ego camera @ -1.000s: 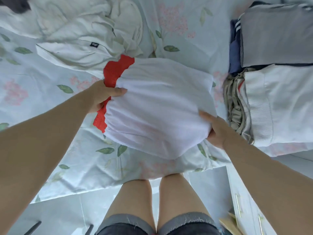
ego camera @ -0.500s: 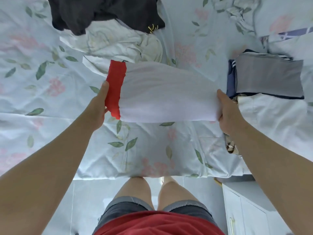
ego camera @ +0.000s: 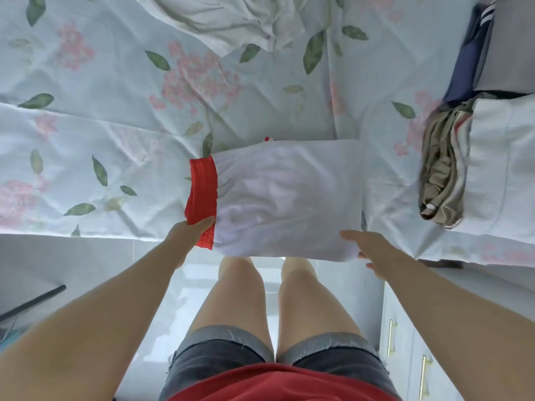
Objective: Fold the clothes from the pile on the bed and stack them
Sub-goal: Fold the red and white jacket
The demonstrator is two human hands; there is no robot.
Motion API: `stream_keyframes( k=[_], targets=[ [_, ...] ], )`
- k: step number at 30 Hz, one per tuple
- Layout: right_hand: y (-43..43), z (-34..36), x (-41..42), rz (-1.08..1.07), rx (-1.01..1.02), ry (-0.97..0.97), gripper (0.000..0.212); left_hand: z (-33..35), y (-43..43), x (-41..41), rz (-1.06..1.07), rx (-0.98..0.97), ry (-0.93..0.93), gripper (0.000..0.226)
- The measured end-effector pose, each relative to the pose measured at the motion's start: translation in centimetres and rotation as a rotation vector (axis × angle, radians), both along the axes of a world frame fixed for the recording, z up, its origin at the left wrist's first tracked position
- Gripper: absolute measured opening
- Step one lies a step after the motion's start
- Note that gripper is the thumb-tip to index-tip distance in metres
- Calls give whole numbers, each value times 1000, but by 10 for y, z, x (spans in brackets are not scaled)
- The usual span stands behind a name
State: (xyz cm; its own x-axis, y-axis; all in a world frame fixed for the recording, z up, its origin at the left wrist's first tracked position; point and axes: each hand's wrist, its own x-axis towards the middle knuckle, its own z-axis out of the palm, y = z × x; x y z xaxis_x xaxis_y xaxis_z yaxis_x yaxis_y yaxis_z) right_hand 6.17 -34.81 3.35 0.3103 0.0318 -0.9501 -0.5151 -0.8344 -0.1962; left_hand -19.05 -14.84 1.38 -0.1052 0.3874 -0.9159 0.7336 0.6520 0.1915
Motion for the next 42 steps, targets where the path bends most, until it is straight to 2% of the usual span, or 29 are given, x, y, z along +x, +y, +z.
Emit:
stream_keyframes(
  k=[3,4,6,8,9,11,13,15,17,20,30,32,35,39,42],
  targets=[
    [12,-21,8,-34,1,-63,42,-24,12,7,1,87,12,68],
    [20,-24,11,-69,7,-82,49,-32,18,11,23,107,15,78],
    [28,-39,17,-128,41,-106,76,-46,25,18,-1,133,61,99],
    [34,-57,23,-186,96,-139,99,-55,30,21,-100,158,121,103],
    [36,-64,24,-212,112,-155,103,-57,31,21,-129,168,115,101],
    [44,-62,19,-228,114,-178,96,-59,33,23,-161,147,59,89],
    [46,-60,15,-231,81,-178,79,-55,35,27,-202,81,3,61],
    [42,-58,13,-213,32,-172,63,-50,39,31,-146,-26,-53,38],
    [41,-49,10,-216,34,-190,56,-39,44,37,-85,-98,-72,39],
    [43,-26,5,-229,88,-264,44,-14,53,47,-88,-105,-143,41],
    [31,84,13,-369,326,-425,24,113,82,90,-183,61,-373,27],
    [22,104,26,-400,377,-468,23,134,75,110,-191,100,-410,22],
    [2,120,57,-432,422,-508,33,151,59,147,-176,130,-451,19],
    [-43,136,114,-464,423,-519,15,157,20,211,-186,146,-485,24],
    [-83,146,166,-447,431,-531,14,155,-20,264,-184,118,-504,28]
  ],
)
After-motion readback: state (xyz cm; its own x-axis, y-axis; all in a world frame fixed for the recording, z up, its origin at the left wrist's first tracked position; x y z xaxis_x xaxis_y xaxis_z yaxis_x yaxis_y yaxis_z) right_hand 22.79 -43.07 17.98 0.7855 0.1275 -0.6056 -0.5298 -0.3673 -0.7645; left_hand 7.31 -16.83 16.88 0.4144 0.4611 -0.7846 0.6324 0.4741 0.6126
